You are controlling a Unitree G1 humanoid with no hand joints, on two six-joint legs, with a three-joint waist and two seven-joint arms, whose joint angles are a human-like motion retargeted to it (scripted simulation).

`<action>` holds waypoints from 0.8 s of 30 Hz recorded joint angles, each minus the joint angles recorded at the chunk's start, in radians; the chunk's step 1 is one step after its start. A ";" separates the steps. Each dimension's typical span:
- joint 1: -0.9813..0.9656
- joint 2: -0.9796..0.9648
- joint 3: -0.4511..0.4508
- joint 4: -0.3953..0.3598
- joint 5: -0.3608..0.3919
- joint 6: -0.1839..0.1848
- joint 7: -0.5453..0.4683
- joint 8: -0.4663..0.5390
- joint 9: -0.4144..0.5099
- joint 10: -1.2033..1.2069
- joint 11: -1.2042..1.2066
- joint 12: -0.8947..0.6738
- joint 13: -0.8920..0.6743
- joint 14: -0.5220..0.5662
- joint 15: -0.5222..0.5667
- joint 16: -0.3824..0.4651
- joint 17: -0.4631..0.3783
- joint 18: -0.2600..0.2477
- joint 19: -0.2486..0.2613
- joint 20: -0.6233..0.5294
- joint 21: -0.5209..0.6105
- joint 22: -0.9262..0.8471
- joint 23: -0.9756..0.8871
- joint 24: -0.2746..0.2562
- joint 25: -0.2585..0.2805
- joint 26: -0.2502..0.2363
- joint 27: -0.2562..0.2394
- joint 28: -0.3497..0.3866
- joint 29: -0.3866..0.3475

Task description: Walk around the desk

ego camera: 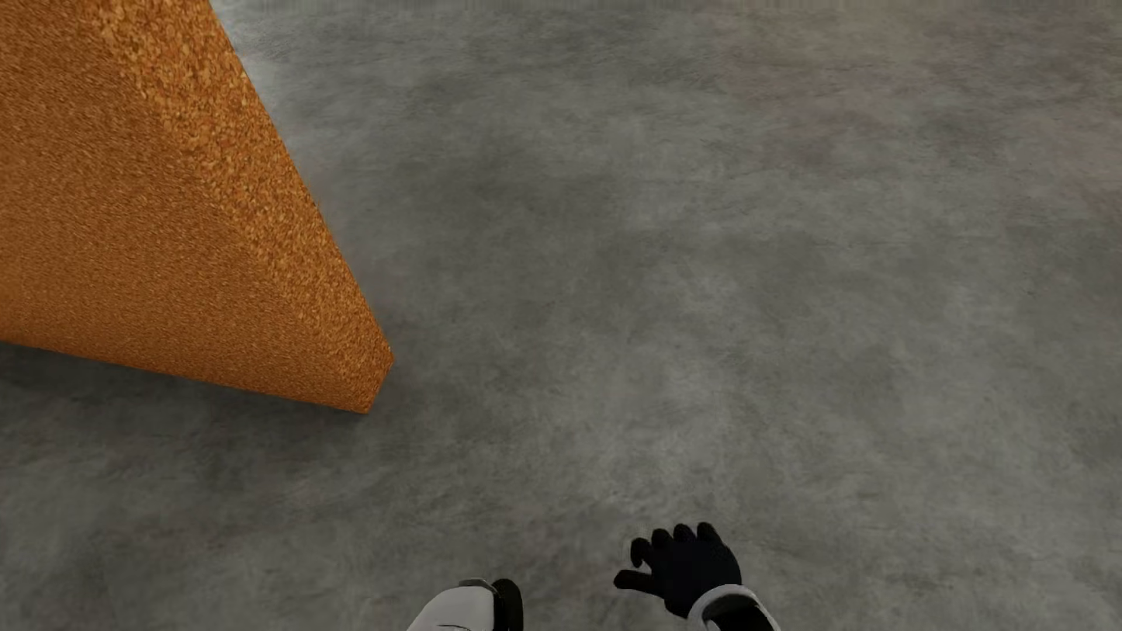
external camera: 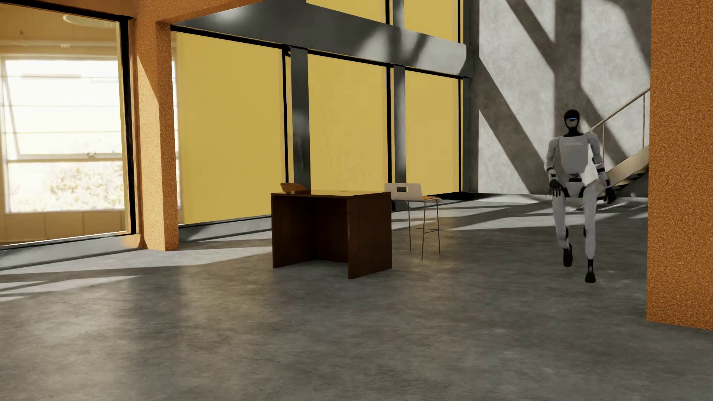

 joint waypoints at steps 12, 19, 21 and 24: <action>0.760 -0.699 -0.176 -0.214 -0.119 -0.113 0.003 -0.451 -0.003 -0.322 -0.753 -0.744 0.431 -0.368 -0.092 0.158 0.081 0.022 -0.009 -0.340 -0.483 -0.616 0.454 -0.236 0.208 -0.259 0.132 0.286 0.036; 0.496 -0.553 -0.196 -0.021 -0.092 -0.038 0.083 -0.512 0.016 0.700 -0.372 -0.510 0.243 0.019 -0.123 0.148 0.281 -0.065 -0.298 -0.356 -0.574 -0.379 0.596 -0.142 0.201 -0.046 0.276 0.131 -0.063; 0.302 -0.434 -0.171 0.128 0.033 -0.019 0.069 -0.415 0.019 0.828 -0.438 -0.404 0.067 -0.028 -0.169 0.103 0.328 0.020 -0.298 -0.284 -0.541 -0.134 0.641 -0.119 0.125 0.047 0.307 0.076 -0.234; 0.075 -0.278 -0.099 0.228 0.171 -0.004 0.035 -0.162 0.015 0.632 -0.516 -0.195 -0.160 -0.075 -0.221 0.038 0.372 0.159 -0.298 -0.153 -0.413 0.090 0.540 -0.131 0.205 0.105 0.083 0.021 -0.312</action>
